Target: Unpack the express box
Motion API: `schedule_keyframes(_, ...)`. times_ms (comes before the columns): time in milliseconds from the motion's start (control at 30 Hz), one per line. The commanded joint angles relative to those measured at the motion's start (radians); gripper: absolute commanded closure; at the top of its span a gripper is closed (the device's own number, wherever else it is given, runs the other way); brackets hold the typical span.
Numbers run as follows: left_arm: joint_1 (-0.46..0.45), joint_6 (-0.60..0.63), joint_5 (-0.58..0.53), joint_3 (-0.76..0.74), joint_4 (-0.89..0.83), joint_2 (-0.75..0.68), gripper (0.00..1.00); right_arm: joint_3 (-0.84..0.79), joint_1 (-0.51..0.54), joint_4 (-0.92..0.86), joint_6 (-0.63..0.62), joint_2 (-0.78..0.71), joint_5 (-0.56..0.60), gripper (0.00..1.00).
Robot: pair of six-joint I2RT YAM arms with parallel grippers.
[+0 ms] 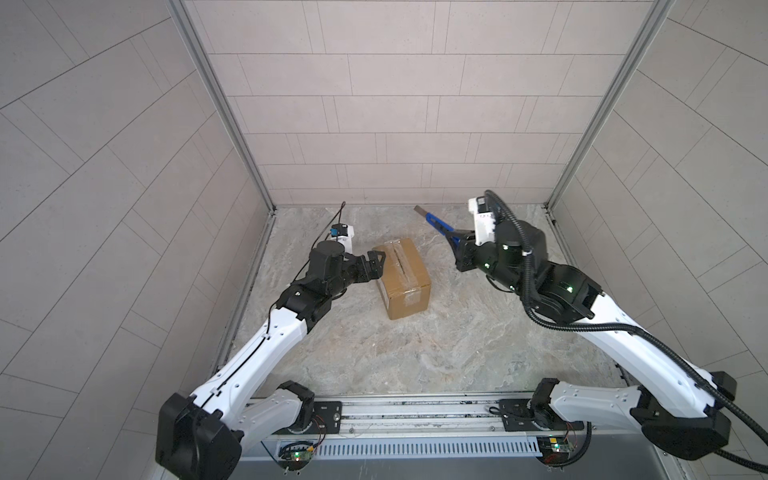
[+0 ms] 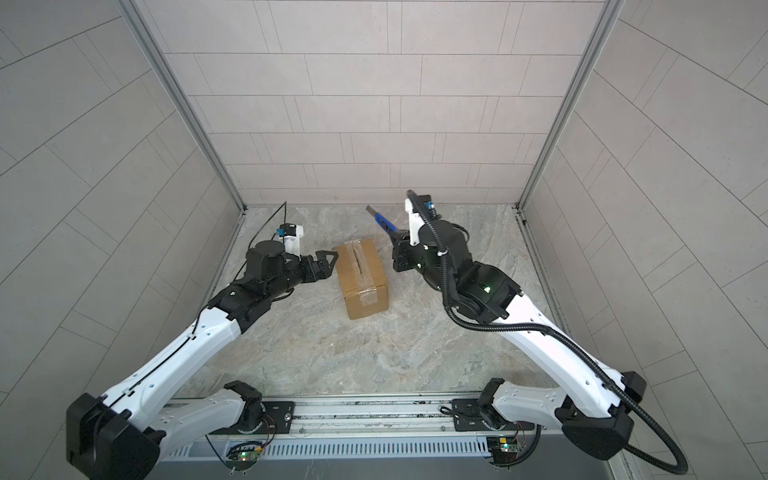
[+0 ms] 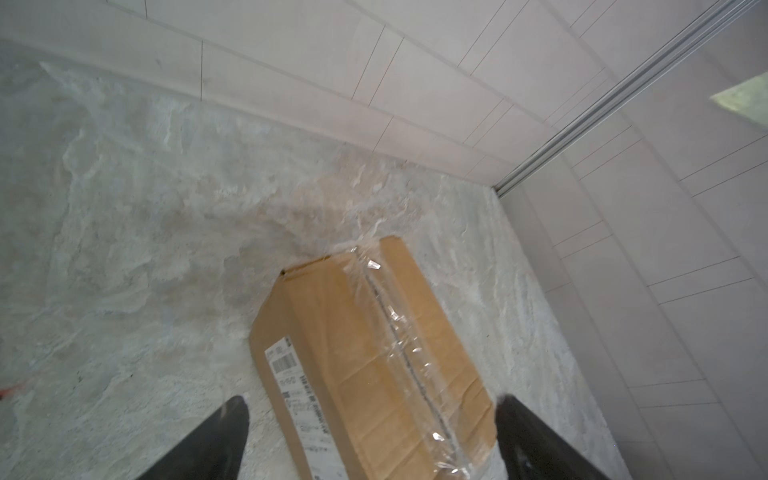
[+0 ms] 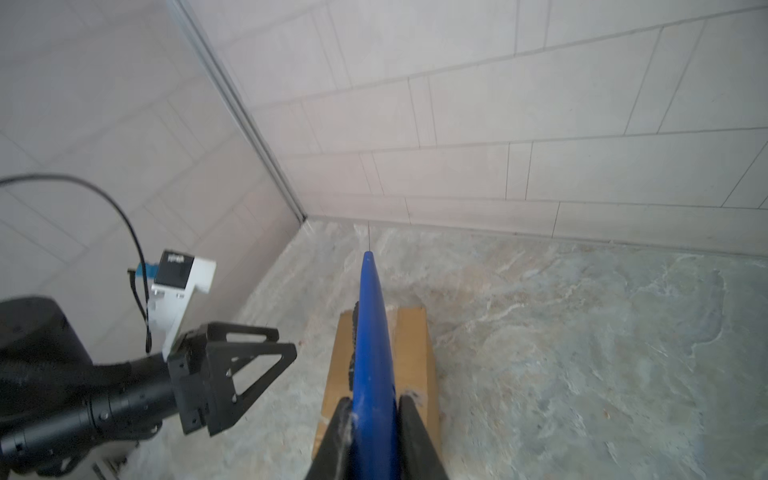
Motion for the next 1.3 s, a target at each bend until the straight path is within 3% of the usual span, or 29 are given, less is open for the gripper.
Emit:
schedule_keyframes(0,-0.006,0.056,0.009,-0.017,-0.023,0.025,0.05,0.053,0.073,-0.209,-0.057,0.05,0.102,1.0)
schedule_keyframes(333,-0.021,0.086,0.007,-0.007,-0.015,0.144,0.06,0.081,0.174,-0.28,-0.048,0.137,0.161,1.0)
schedule_keyframes(600,-0.043,0.098,-0.032,-0.014,-0.057,0.188,0.08,0.095,0.181,-0.283,-0.049,0.194,0.153,1.0)
schedule_keyframes(1000,-0.045,0.058,-0.001,-0.002,-0.015,0.098,0.05,0.112,0.182,-0.267,-0.065,0.259,0.13,1.0)
schedule_keyframes(1267,-0.045,0.039,-0.013,0.0,-0.021,0.189,0.09,0.115,0.184,-0.269,-0.064,0.257,0.153,1.0)
